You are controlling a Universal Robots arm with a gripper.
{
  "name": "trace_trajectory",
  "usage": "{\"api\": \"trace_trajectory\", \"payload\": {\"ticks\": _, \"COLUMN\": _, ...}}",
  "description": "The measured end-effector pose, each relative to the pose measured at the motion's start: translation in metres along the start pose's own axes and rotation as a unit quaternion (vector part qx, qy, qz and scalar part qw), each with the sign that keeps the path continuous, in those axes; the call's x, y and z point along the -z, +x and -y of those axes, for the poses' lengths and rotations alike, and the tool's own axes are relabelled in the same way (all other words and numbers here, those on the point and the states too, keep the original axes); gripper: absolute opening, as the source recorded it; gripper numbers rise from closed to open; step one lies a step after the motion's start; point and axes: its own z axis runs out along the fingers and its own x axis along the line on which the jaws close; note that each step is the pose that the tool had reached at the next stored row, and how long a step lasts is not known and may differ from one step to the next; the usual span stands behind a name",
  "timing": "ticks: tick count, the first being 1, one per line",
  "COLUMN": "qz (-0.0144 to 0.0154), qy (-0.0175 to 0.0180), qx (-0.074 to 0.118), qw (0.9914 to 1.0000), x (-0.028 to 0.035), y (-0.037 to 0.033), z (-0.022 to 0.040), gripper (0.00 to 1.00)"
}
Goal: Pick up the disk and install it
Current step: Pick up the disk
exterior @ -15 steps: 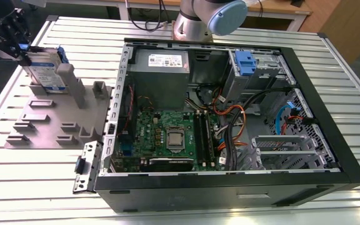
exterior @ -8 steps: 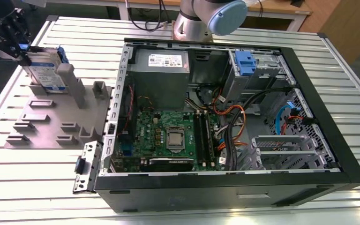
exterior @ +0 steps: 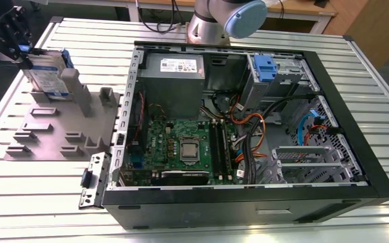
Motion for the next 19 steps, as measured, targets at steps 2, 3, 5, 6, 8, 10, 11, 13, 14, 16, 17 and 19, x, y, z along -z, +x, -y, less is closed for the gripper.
{"api": "trace_trajectory", "payload": {"ticks": 2, "qz": 0.0, "qy": 0.0001, "qx": 0.0, "qw": 1.0, "x": 0.0002, "y": 0.0, "z": 0.0, "gripper": 0.37}}
{"api": "trace_trajectory", "payload": {"ticks": 3, "qz": 0.0, "qy": 0.0002, "qx": 0.0, "qw": 1.0, "x": 0.0002, "y": 0.0, "z": 0.0, "gripper": 0.37}}
{"api": "trace_trajectory", "payload": {"ticks": 5, "qz": -0.0001, "qy": 0.0, "qx": 0.0, "qw": 1.0, "x": 0.0004, "y": 0.0, "z": 0.0, "gripper": 0.37}}
{"api": "trace_trajectory", "payload": {"ticks": 6, "qz": -0.0001, "qy": 0.0, "qx": 0.0, "qw": 1.0, "x": 0.0004, "y": 0.0, "z": 0.0, "gripper": 0.37}}
{"api": "trace_trajectory", "payload": {"ticks": 8, "qz": -0.0002, "qy": -0.0002, "qx": 0.0, "qw": 1.0, "x": 0.0003, "y": 0.0, "z": 0.0, "gripper": 0.38}}
{"api": "trace_trajectory", "payload": {"ticks": 10, "qz": -0.0001, "qy": 0.0002, "qx": 0.0, "qw": 1.0, "x": -0.0017, "y": 0.0, "z": 0.0, "gripper": 0.38}}
{"api": "trace_trajectory", "payload": {"ticks": 11, "qz": -0.0001, "qy": 0.0002, "qx": 0.0, "qw": 1.0, "x": -0.0032, "y": 0.0001, "z": 0.0, "gripper": 0.44}}
{"api": "trace_trajectory", "payload": {"ticks": 13, "qz": -0.0001, "qy": 0.0009, "qx": 0.0, "qw": 1.0, "x": -0.0058, "y": 0.0001, "z": -0.0002, "gripper": 0.44}}
{"api": "trace_trajectory", "payload": {"ticks": 14, "qz": 0.0, "qy": 0.001, "qx": 0.0, "qw": 1.0, "x": -0.006, "y": 0.0001, "z": -0.0003, "gripper": 0.44}}
{"api": "trace_trajectory", "payload": {"ticks": 16, "qz": 0.0, "qy": 0.0014, "qx": 0.0, "qw": 1.0, "x": -0.006, "y": 0.0001, "z": -0.0017, "gripper": 0.44}}
{"api": "trace_trajectory", "payload": {"ticks": 17, "qz": 0.0001, "qy": 0.002, "qx": 0.0, "qw": 1.0, "x": -0.006, "y": 0.0001, "z": -0.0027, "gripper": 0.44}}
{"api": "trace_trajectory", "payload": {"ticks": 19, "qz": 0.0001, "qy": 0.0023, "qx": 0.0, "qw": 1.0, "x": -0.006, "y": 0.0002, "z": -0.004, "gripper": 0.44}}
